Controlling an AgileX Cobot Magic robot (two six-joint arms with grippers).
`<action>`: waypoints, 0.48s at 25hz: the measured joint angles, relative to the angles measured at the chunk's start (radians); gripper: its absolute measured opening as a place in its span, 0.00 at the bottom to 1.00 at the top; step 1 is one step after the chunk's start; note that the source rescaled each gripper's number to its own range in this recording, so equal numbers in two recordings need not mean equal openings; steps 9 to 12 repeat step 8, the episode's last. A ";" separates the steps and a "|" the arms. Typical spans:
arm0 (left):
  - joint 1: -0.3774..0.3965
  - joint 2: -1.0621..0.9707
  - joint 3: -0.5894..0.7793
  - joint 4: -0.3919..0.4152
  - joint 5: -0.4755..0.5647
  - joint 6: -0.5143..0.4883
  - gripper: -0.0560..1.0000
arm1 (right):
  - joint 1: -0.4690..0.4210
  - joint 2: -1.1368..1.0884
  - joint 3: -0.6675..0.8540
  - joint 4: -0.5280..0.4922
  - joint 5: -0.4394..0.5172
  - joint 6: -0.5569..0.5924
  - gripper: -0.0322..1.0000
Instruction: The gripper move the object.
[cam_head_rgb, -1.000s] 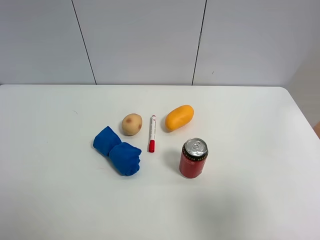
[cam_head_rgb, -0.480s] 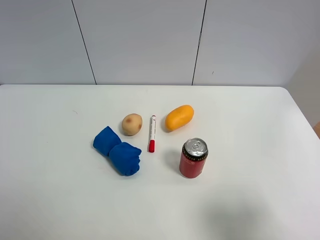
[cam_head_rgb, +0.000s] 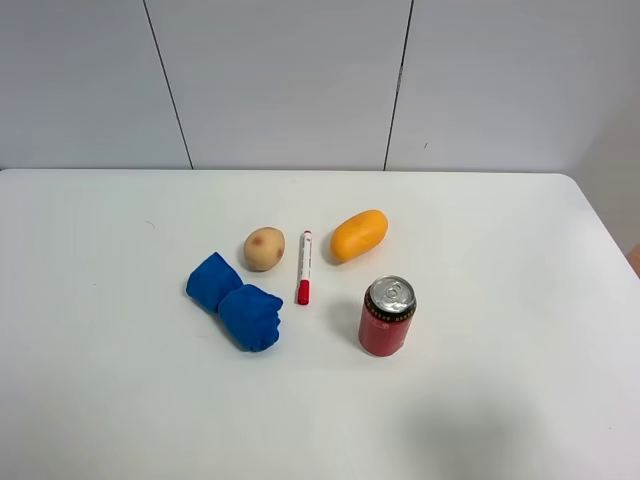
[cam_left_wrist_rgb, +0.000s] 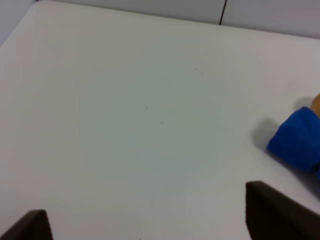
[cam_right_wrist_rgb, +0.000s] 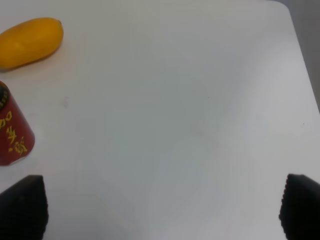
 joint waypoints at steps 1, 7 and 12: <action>0.000 0.000 0.000 0.000 0.000 0.000 1.00 | 0.000 0.000 0.000 0.000 0.000 0.001 1.00; 0.000 0.000 0.000 0.000 0.000 0.000 1.00 | 0.000 0.000 0.000 0.000 0.000 0.001 1.00; 0.000 0.000 0.000 0.000 0.000 0.000 1.00 | 0.000 0.000 0.000 0.000 0.000 0.001 1.00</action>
